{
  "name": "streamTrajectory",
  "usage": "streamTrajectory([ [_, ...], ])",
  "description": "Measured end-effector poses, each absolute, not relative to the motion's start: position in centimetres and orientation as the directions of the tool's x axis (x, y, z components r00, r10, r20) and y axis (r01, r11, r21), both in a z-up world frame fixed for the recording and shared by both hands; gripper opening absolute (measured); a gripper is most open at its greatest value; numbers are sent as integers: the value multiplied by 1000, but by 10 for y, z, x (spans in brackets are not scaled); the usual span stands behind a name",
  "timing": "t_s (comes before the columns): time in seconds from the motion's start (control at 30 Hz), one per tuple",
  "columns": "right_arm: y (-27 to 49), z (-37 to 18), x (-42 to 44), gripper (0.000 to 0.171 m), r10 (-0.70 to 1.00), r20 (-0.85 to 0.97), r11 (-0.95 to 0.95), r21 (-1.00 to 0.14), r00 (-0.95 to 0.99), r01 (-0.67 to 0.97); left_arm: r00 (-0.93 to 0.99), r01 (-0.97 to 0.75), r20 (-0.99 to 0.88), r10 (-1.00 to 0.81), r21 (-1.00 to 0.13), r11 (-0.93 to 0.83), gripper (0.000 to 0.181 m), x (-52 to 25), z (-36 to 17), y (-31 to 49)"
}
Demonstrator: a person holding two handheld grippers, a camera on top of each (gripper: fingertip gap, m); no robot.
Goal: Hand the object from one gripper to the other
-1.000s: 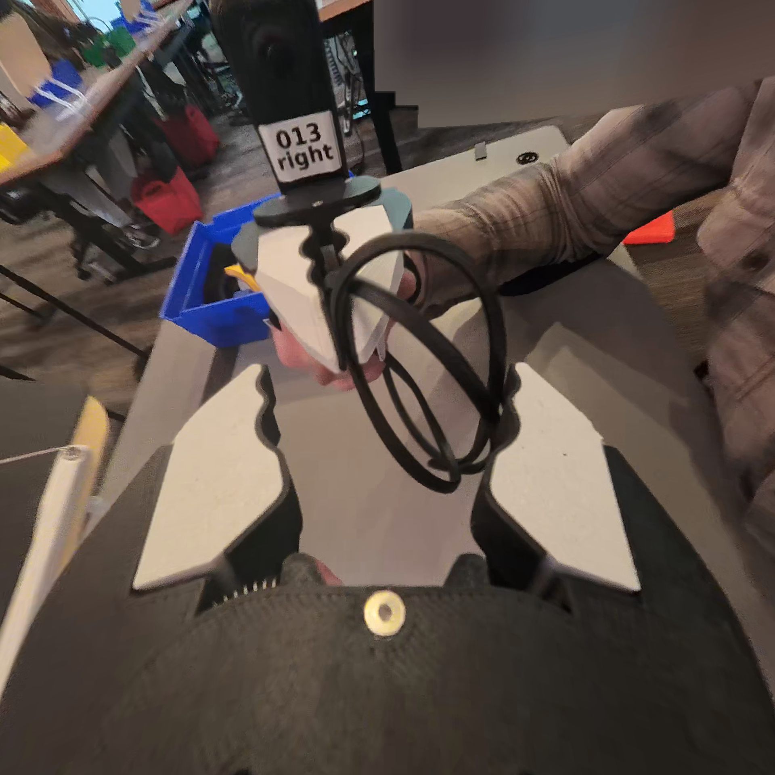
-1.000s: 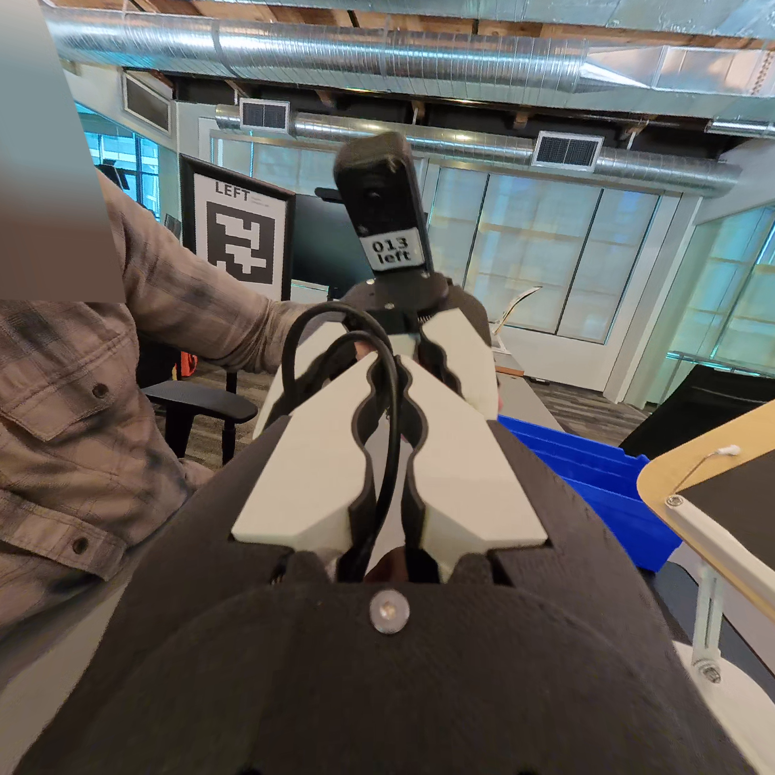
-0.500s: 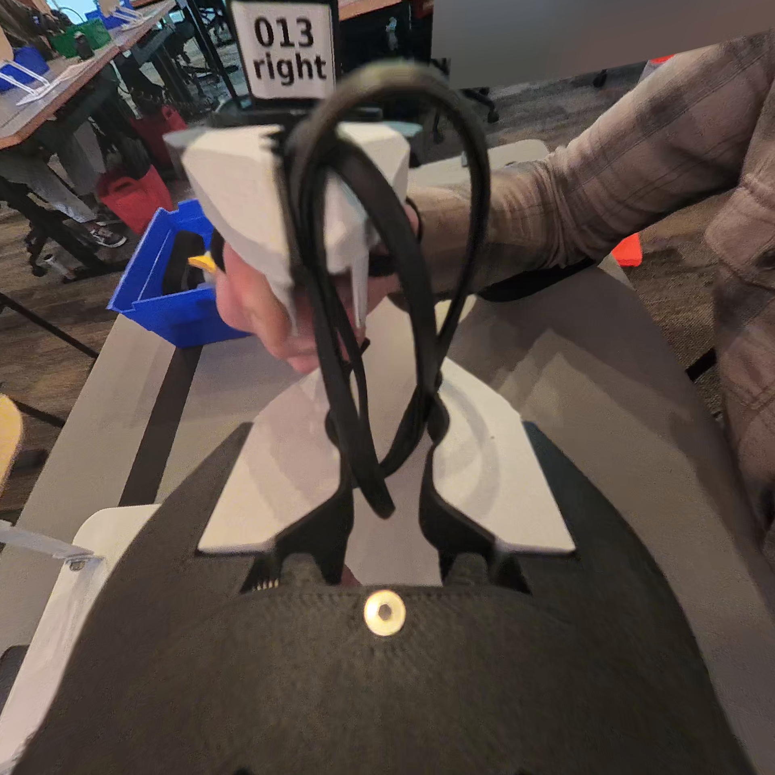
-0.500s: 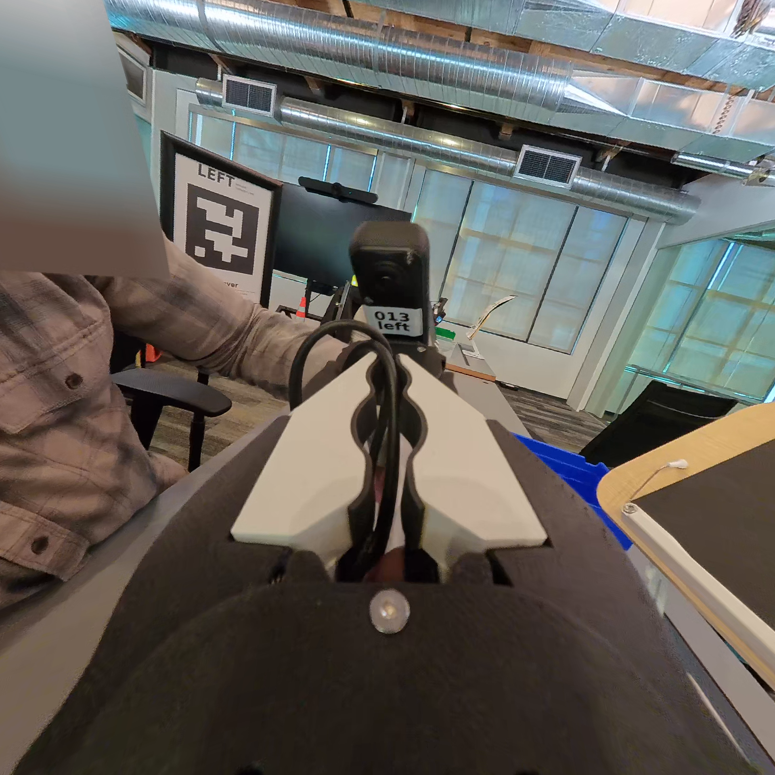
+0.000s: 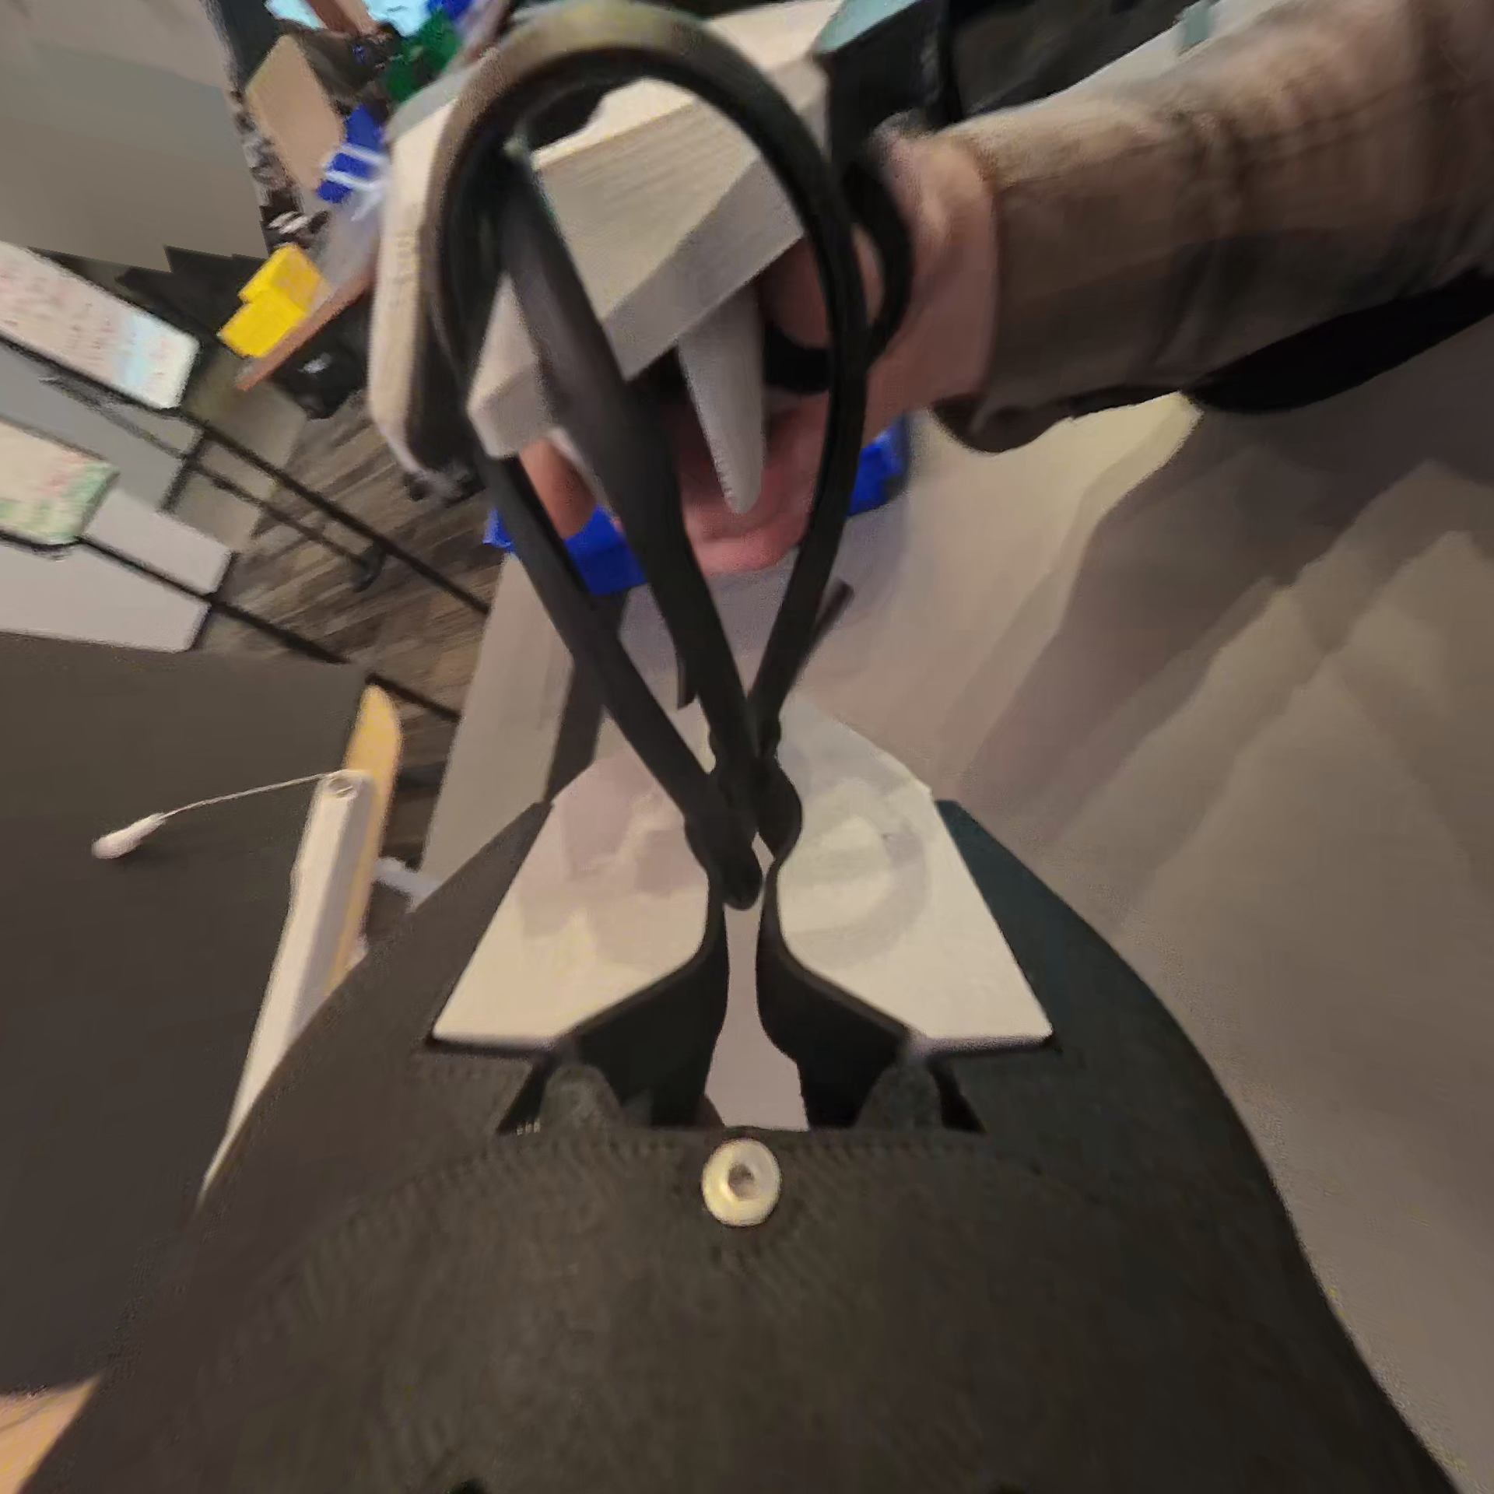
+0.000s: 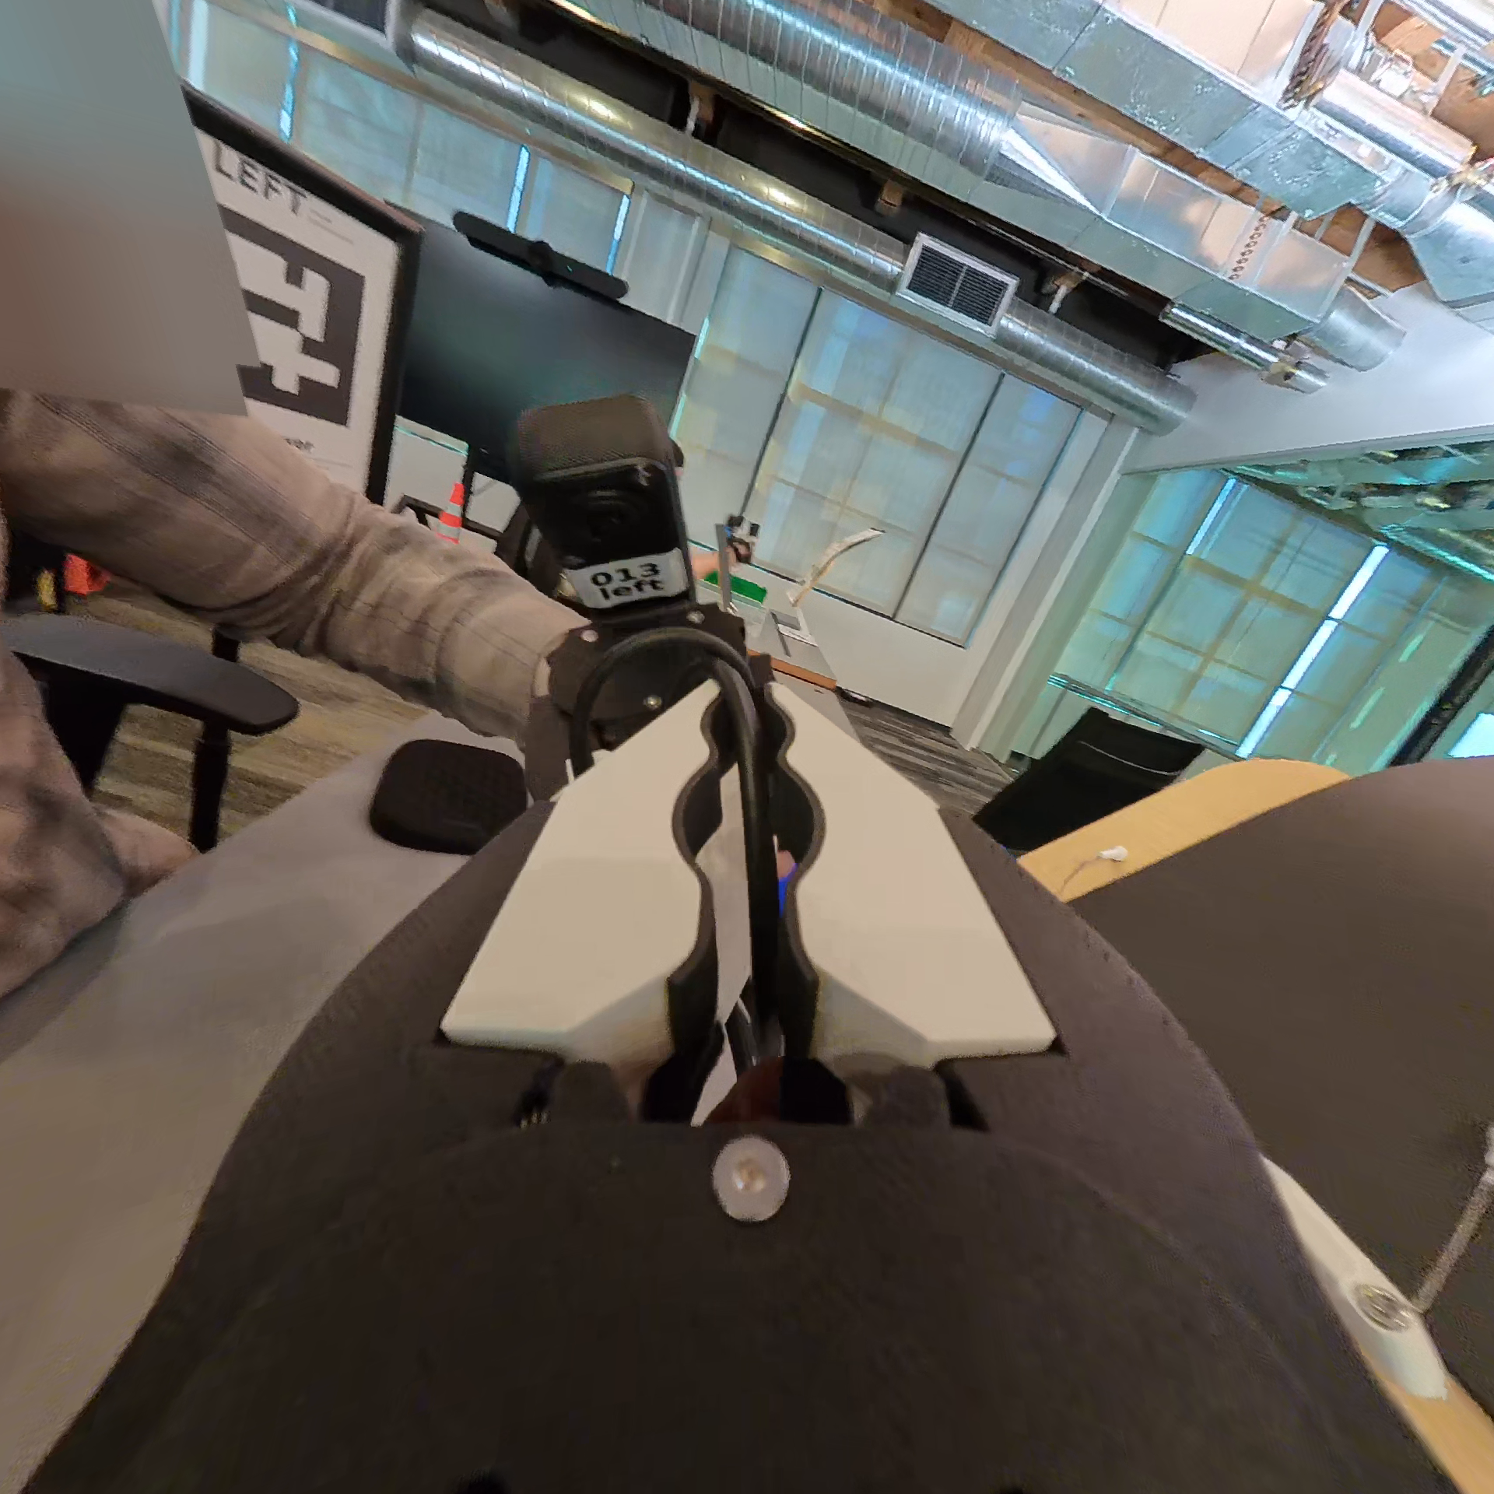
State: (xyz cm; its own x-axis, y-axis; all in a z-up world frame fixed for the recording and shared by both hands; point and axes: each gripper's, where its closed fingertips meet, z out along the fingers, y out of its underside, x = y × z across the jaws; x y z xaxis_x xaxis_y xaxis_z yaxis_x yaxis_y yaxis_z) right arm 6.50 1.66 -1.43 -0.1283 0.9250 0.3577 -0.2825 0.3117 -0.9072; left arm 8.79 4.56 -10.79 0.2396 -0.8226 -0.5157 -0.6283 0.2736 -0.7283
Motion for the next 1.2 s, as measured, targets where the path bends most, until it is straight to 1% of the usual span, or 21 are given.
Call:
streamTrajectory([
  [0.07,22,-15,65,7,914,397,366,-896,-85,-250,281,-662,-570,-772,-698,274,1,80,-104,58],
  [0.17,34,-15,66,24,891,453,445,-876,-3,-187,323,-707,-652,-686,-648,284,1,68,-96,74],
  [0.23,39,-14,68,29,872,488,487,-860,34,-153,334,-729,-698,-633,-617,296,1,63,-92,81],
  [0.47,65,-7,75,49,874,464,480,-871,146,-101,417,-685,-681,-602,-671,284,0,62,-79,88],
  [0.57,81,-5,79,53,854,470,490,-870,223,-44,448,-671,-684,-575,-683,289,1,59,-71,92],
  [0.7,103,-6,86,52,832,462,476,-879,308,33,474,-671,-694,-542,-683,289,1,54,-65,96],
  [0.77,113,-5,89,52,838,424,440,-897,342,36,492,-670,-697,-521,-685,284,1,50,-59,100],
  [0.87,120,-5,92,54,873,348,374,-927,342,-10,529,-669,-702,-476,-690,276,0,43,-49,106],
  [0.97,113,-1,89,67,941,219,258,-957,258,-129,574,-664,-706,-415,-698,268,1,35,-35,113],
  [1.03,107,-1,84,81,975,121,157,-968,185,-195,594,-669,-714,-370,-694,264,1,30,-28,118],
  [1.1,97,-5,74,97,992,60,82,-972,108,-219,583,-703,-749,-316,-660,267,0,29,-25,121],
  [1.2,81,-12,58,117,996,59,73,-977,73,-201,558,-737,-785,-269,-618,273,0,35,-27,123],
])
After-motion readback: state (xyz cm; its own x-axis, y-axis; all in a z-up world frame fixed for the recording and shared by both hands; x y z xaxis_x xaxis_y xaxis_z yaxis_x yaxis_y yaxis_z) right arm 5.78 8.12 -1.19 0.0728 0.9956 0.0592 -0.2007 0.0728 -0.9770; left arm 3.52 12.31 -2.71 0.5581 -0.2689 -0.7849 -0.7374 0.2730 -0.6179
